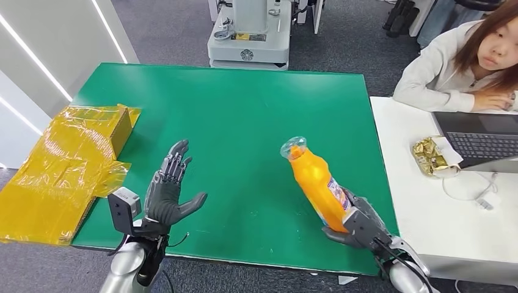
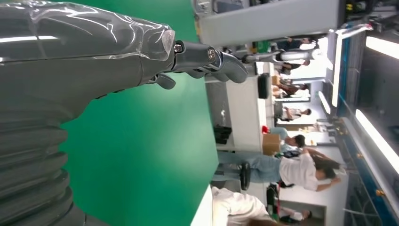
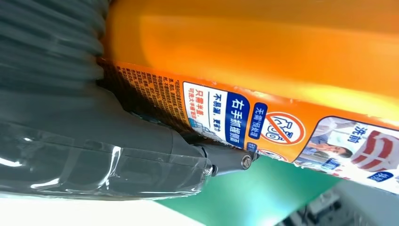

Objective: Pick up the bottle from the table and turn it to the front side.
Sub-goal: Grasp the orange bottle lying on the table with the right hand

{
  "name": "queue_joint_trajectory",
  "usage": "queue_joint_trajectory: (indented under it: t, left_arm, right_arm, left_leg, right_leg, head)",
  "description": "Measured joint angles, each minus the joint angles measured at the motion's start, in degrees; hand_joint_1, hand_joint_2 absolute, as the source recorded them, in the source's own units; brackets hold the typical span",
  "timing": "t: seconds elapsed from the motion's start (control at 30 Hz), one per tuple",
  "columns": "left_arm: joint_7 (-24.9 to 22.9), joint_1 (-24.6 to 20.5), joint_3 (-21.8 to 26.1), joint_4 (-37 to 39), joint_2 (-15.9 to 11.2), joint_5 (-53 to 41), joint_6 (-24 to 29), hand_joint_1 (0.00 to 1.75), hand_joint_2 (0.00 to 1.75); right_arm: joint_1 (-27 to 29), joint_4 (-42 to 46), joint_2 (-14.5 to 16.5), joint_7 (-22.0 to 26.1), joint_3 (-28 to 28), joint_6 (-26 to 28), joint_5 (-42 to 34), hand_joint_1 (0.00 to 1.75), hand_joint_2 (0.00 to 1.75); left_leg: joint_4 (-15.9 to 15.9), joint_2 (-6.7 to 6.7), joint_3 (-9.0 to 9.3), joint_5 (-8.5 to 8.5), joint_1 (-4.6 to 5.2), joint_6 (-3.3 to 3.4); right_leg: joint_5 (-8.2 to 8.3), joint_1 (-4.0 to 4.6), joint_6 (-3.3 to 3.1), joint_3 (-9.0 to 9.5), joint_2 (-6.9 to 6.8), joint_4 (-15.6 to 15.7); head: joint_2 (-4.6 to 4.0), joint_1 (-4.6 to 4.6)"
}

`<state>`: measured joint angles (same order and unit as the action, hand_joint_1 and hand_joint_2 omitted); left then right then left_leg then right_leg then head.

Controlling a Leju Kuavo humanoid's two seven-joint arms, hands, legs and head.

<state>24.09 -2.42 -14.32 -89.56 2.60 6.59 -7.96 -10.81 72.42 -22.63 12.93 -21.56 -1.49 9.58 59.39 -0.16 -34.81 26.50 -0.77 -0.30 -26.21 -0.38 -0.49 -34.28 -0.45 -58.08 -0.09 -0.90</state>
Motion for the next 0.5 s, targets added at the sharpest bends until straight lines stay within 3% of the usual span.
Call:
queue_joint_trajectory:
  t: [0.5]
  left_arm:
    - [1.6, -4.7, -2.4, 4.3, -0.6, 1.3, -0.1, 0.0, 1.75]
  right_arm:
    - [11.3, 12.4, 5.0, 2.5, 9.2, 6.3, -1.7, 1.68, 1.75]
  left_leg:
    - [0.0, 0.13, 0.02, 0.01, 0.0, -0.02]
  right_leg:
    - [0.0, 0.0, 0.0, -0.03, 0.12, 0.0]
  head:
    - [0.0, -0.01]
